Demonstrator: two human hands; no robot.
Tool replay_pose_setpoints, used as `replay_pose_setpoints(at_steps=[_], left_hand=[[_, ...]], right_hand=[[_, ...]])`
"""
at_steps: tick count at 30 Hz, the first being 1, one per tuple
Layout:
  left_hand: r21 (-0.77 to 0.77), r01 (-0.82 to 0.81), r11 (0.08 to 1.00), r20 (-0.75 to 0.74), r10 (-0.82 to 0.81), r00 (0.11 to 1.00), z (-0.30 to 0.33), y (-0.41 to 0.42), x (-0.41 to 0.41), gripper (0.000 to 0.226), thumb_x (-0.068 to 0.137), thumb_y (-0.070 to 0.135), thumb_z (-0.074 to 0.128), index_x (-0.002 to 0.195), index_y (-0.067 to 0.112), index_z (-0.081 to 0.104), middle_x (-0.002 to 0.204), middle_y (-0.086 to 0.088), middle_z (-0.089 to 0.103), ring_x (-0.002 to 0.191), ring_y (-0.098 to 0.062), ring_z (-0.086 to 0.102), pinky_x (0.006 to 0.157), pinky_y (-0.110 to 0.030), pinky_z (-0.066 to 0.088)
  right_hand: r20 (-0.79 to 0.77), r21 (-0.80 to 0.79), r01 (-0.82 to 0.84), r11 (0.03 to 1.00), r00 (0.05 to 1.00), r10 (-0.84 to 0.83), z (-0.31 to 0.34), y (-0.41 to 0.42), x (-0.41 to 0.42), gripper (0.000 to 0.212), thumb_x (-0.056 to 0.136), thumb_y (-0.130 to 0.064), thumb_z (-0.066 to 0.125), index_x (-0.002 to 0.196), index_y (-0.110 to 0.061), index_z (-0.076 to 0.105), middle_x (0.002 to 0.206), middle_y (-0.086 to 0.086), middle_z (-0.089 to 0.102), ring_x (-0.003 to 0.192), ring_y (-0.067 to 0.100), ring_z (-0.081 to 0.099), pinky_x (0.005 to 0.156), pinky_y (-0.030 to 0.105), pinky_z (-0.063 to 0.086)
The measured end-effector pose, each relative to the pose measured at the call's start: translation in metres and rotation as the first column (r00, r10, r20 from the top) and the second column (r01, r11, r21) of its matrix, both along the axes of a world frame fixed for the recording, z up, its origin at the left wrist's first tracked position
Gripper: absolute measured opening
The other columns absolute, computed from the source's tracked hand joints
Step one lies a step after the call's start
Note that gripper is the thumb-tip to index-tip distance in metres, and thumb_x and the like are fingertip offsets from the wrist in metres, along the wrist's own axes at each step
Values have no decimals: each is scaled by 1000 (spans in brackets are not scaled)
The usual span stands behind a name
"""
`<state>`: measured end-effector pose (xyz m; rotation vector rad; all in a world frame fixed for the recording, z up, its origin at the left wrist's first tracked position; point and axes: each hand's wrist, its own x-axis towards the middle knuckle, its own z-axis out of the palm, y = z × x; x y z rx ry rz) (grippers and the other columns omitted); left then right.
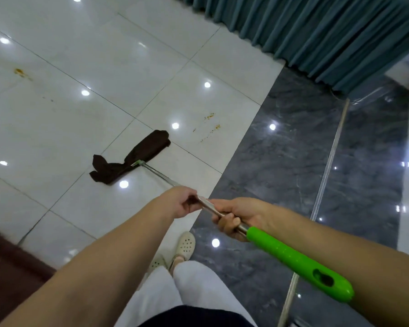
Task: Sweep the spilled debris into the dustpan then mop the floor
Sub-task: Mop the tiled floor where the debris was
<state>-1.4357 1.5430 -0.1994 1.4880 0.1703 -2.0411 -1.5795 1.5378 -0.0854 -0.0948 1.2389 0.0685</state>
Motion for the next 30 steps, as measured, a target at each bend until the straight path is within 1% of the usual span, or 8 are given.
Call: replay_pose_setpoints(at_steps=[2, 5, 8, 11, 13, 20, 25, 30], left_hand=[[10, -15, 1000, -19, 15, 1000, 2, 11, -4, 23, 99, 2, 38, 79, -6, 47, 75, -21, 59, 43, -30, 65, 36, -33, 53], [8, -39, 999, -1, 39, 999, 1, 23, -1, 23, 99, 3, 40, 79, -6, 48, 70, -21, 60, 39, -26, 64, 35, -33, 52], [-2, -58, 998, 47, 58, 997, -4, 28, 12, 23, 98, 4, 42, 78, -5, 50, 52, -18, 64, 44, -25, 66, 40, -33, 54], [-12, -107, 994, 105, 107, 989, -7, 29, 30, 23, 97, 3, 43, 77, -5, 51, 62, -19, 64, 60, -26, 62, 40, -31, 54], [-15, -157, 988, 142, 157, 977, -10, 27, 42, 23, 97, 1, 42, 75, -5, 50, 53, -17, 64, 62, -26, 60, 36, -27, 52], [-9, -262, 965, 316, 252, 915, -10, 5, 64, 25, 97, 0, 41, 73, 0, 45, 50, -12, 53, 29, -15, 54, 30, -19, 44], [8, -321, 947, 355, 297, 886, -18, -20, 37, 27, 98, 1, 40, 71, 0, 43, 26, -4, 46, 20, -11, 47, 28, -18, 42], [39, -316, 948, 373, 279, 885, -25, -59, -32, 25, 99, 3, 39, 75, -1, 45, 45, -10, 51, 31, -16, 53, 32, -22, 46]], right_hand=[[4, 20, 1, 1000, 1000, -1, 5, 11, -4, 5, 82, -15, 60, 87, -15, 59, 52, 5, 47, 28, 4, 34, 25, 9, 27], [10, 26, 9, 1000, 1000, -9, 1, 22, -1, 11, 94, -13, 50, 90, -17, 59, 54, 5, 44, 27, 4, 34, 24, 9, 27], [27, -11, 9, 1000, 1000, -8, -10, 26, 13, 22, 101, -9, 37, 96, -18, 57, 58, 3, 38, 27, 4, 33, 24, 9, 26], [50, -53, 4, 999, 999, -2, -19, 27, 35, 25, 101, -7, 36, 102, -23, 55, 61, 3, 35, 27, 3, 32, 24, 9, 25], [55, -68, 13, 998, 998, -9, -27, 24, 51, 29, 101, -6, 35, 108, -27, 53, 65, 4, 36, 27, 3, 31, 24, 9, 25], [113, -61, -23, 998, 993, 29, -47, -4, 83, 33, 101, -5, 31, 118, -29, 48, 49, 2, 36, 26, 5, 31, 24, 9, 25], [97, -52, -97, 994, 990, 102, -54, -38, 56, 38, 100, -4, 34, 123, -33, 47, 47, 4, 39, 24, 5, 31, 24, 9, 25], [60, -61, -187, 980, 980, 191, -61, -81, -13, 36, 100, -6, 34, 114, -34, 51, 50, 4, 40, 24, 5, 31, 24, 9, 26]])
